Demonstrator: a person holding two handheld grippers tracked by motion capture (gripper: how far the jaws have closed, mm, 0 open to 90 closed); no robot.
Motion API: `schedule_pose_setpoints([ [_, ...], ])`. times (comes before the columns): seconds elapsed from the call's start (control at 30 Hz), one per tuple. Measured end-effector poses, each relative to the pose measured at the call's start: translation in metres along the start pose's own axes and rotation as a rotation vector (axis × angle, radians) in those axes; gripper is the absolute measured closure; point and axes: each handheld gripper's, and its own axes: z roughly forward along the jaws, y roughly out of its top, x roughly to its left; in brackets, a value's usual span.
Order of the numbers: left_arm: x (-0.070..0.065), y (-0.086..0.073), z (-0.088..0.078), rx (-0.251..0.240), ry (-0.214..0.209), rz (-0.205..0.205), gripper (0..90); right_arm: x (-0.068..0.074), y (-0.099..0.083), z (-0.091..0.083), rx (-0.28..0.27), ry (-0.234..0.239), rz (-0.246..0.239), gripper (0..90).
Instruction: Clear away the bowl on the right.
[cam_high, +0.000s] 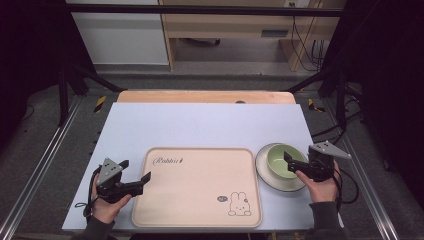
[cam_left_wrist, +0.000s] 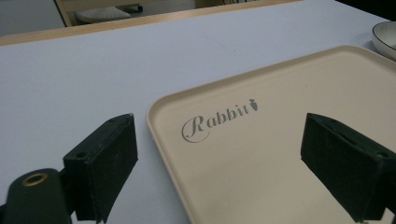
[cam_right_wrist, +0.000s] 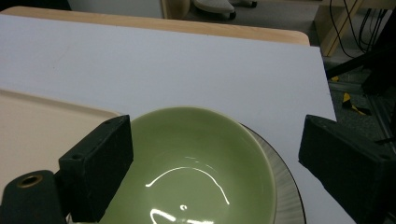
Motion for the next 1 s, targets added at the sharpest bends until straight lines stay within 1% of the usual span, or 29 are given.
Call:
schedule_pose_setpoints([
  [0.13, -0.001, 0.000, 0.001, 0.001, -0.003, -0.002, 10.7, -0.002, 0.000, 0.004, 0.024, -0.012, -0.006, 11.5],
  [0.2, -0.001, 0.000, 0.001, -0.001, -0.005, -0.004, 10.7, -0.003, 0.000, 0.005, 0.031, -0.010, -0.007, 12.2],
  [0.27, -0.002, 0.000, 0.001, 0.003, -0.005, 0.001, 10.7, -0.005, 0.000, 0.006, 0.039, -0.003, 0.002, 13.1],
  [0.4, -0.002, 0.000, 0.001, 0.003, -0.006, 0.001, 10.7, -0.008, -0.002, 0.009, 0.069, -0.018, 0.008, 15.4],
  [0.43, -0.002, 0.000, 0.001, 0.003, -0.006, 0.001, 10.7, -0.008, -0.002, 0.009, 0.069, -0.018, 0.008, 15.4],
  [0.47, -0.002, 0.000, 0.001, 0.001, -0.005, 0.002, 10.7, -0.010, -0.004, 0.011, 0.084, -0.021, 0.008, 16.5],
  [0.53, -0.001, 0.000, 0.001, -0.002, -0.007, 0.001, 10.7, -0.010, -0.005, 0.012, 0.092, -0.019, 0.011, 16.8],
  [0.6, -0.001, 0.000, 0.002, 0.006, -0.007, 0.005, 10.7, -0.014, -0.008, 0.014, 0.110, -0.010, 0.019, 20.2],
  [0.63, -0.001, 0.000, 0.002, 0.006, -0.007, 0.005, 10.7, -0.014, -0.008, 0.014, 0.110, -0.010, 0.019, 20.2],
  [0.67, -0.002, 0.000, 0.002, 0.003, -0.007, 0.003, 10.8, -0.016, -0.011, 0.015, 0.127, -0.012, 0.012, 22.1],
  [0.8, -0.001, -0.001, 0.002, 0.004, -0.006, 0.003, 10.7, -0.018, -0.013, 0.016, 0.140, -0.019, 0.010, 25.1],
  [0.83, -0.001, -0.001, 0.001, 0.002, -0.005, 0.002, 10.8, -0.018, -0.014, 0.017, 0.155, -0.011, 0.018, 27.6],
  [0.87, -0.001, -0.001, 0.001, 0.002, -0.005, 0.003, 10.8, -0.019, -0.015, 0.018, 0.153, -0.011, 0.011, 28.0],
  [1.0, -0.002, -0.001, 0.003, 0.007, -0.007, 0.006, 10.8, -0.018, -0.017, 0.022, 0.182, -0.014, -0.006, 30.8],
])
